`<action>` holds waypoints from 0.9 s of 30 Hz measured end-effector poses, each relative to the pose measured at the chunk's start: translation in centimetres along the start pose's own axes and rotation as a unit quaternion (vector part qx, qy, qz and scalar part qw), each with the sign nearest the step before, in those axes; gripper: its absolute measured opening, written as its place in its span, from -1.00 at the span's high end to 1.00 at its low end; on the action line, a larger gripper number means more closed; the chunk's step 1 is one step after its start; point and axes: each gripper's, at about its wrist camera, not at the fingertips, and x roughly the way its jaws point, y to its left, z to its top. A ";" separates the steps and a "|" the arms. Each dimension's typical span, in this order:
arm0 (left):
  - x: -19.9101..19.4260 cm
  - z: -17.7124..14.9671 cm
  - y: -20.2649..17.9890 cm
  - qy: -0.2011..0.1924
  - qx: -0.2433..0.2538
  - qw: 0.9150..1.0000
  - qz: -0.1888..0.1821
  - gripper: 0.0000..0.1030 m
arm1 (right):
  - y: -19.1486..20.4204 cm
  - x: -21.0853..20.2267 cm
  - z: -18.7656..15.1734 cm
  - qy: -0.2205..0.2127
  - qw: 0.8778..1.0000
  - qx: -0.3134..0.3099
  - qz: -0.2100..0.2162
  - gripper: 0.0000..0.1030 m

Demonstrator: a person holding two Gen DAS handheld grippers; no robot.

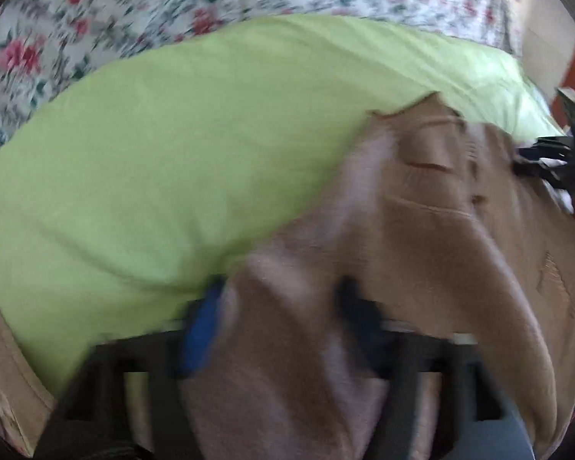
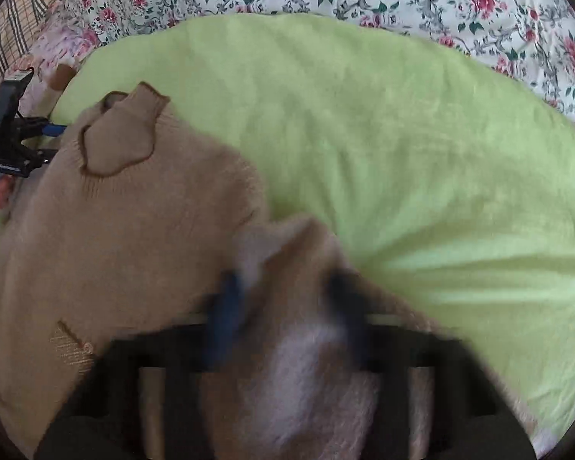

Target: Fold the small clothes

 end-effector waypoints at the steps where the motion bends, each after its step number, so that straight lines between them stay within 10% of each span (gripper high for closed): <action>1: -0.3 -0.3 -0.6 -0.003 0.010 1.000 0.015 0.72 | 0.2 -0.5 -0.3 -0.004 1.000 0.000 -0.010 0.74; 9: -5.0 -0.7 -2.2 -0.055 0.016 0.991 0.125 0.83 | -0.6 -7.4 -0.4 -0.075 0.991 0.025 -0.104 0.79; 20: 0.5 -0.3 -0.3 -0.013 -0.055 0.982 0.182 0.80 | -3.3 -1.4 -1.2 -0.024 0.987 0.091 -0.129 0.64; 23: -0.8 -0.6 -0.2 -0.010 -0.061 0.982 0.177 0.53 | -3.6 -3.5 -1.7 -0.034 0.988 0.105 -0.105 0.20; 25: -2.6 -1.3 0.1 -0.009 -0.081 0.982 0.168 -0.03 | -3.8 -6.3 -3.3 -0.059 0.987 0.118 -0.097 0.14; 27: -4.4 -2.3 -0.2 -0.020 -0.087 0.980 0.177 -0.06 | -4.4 -9.2 -5.3 -0.076 0.983 0.135 -0.100 -0.02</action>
